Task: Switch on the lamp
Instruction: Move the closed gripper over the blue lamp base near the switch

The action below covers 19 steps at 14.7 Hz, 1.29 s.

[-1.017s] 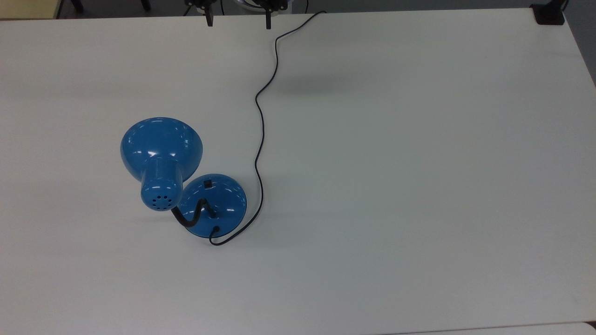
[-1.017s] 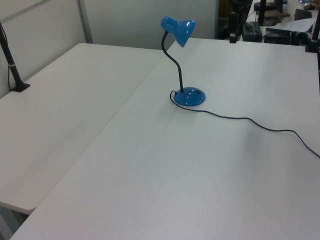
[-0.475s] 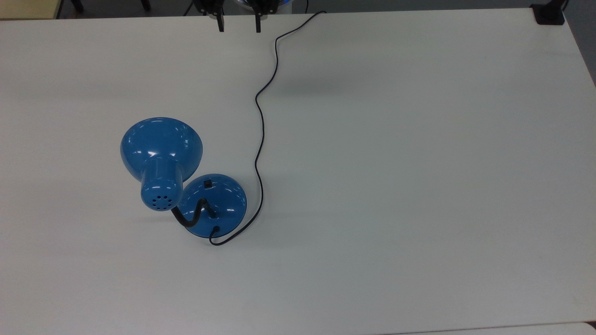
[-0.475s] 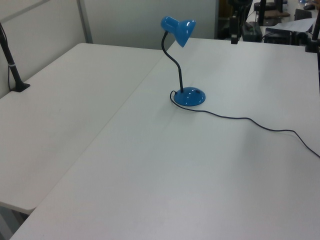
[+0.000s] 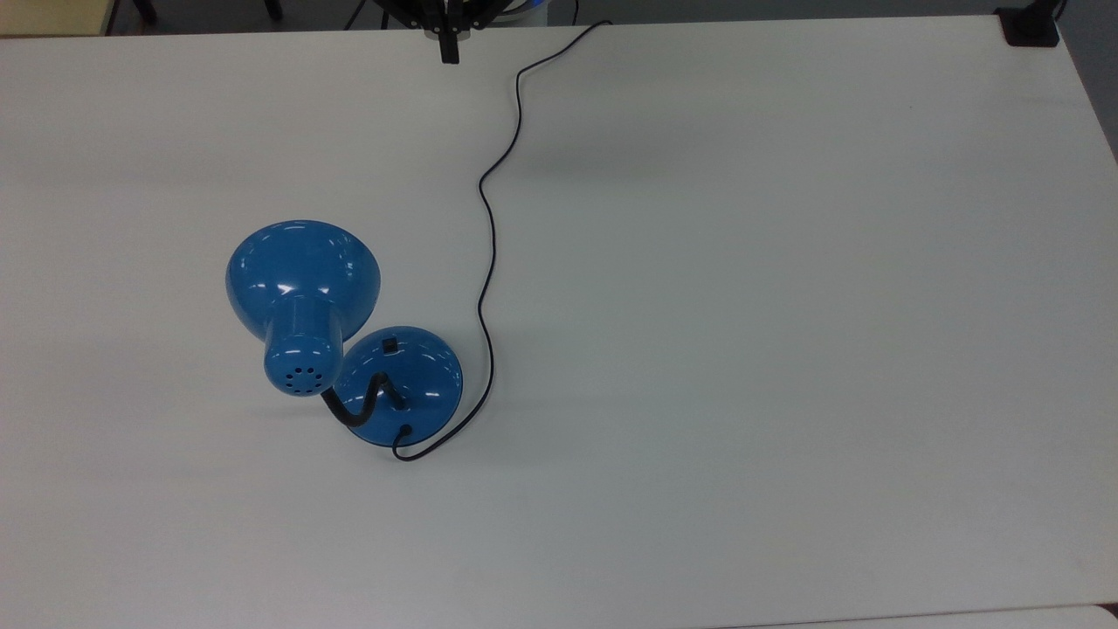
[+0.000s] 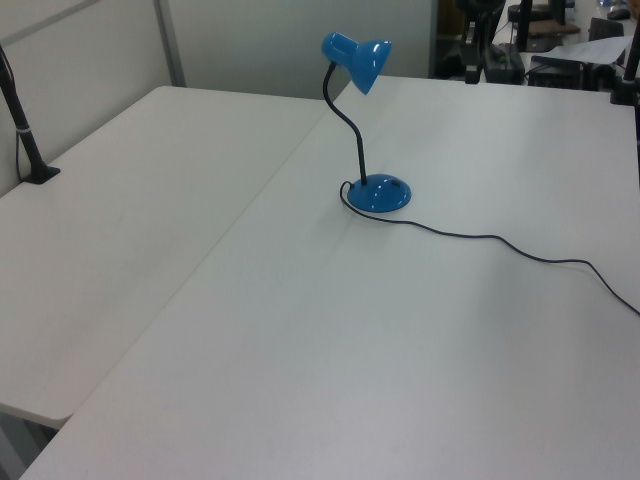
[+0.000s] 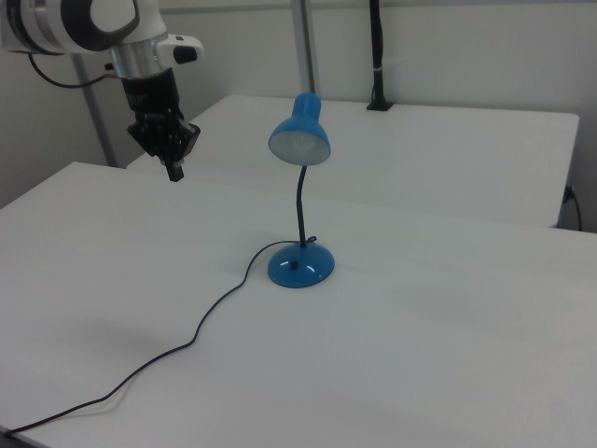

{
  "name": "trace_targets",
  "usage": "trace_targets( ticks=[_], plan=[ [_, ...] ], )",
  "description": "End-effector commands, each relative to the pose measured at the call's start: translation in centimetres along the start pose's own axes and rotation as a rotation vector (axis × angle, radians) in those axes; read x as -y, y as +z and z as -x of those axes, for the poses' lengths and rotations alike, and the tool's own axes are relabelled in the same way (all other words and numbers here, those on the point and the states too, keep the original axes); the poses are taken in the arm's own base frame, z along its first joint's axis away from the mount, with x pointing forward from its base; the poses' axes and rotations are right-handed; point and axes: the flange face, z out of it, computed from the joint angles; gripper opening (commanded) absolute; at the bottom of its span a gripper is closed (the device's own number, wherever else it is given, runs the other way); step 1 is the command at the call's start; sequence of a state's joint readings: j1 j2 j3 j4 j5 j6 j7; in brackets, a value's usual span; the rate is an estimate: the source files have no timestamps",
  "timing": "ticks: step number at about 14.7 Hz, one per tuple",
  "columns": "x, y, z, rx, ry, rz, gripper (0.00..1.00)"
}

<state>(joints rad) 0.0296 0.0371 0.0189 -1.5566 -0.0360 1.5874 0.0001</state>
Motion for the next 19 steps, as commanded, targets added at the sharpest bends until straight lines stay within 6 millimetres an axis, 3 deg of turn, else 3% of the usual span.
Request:
trace_targets(
  ticks=[1,6,14,19],
  plan=[
    [-0.3,-0.5,0.4,0.008,-0.022,0.007,0.0],
    [-0.3,0.6,-0.1,0.021,-0.024,0.005,0.0],
    [0.2,10.6,-1.0,-0.024,-0.036,0.011,0.0],
    [-3.5,14.5,-2.6,-0.15,0.016,0.017,0.0]
  ],
)
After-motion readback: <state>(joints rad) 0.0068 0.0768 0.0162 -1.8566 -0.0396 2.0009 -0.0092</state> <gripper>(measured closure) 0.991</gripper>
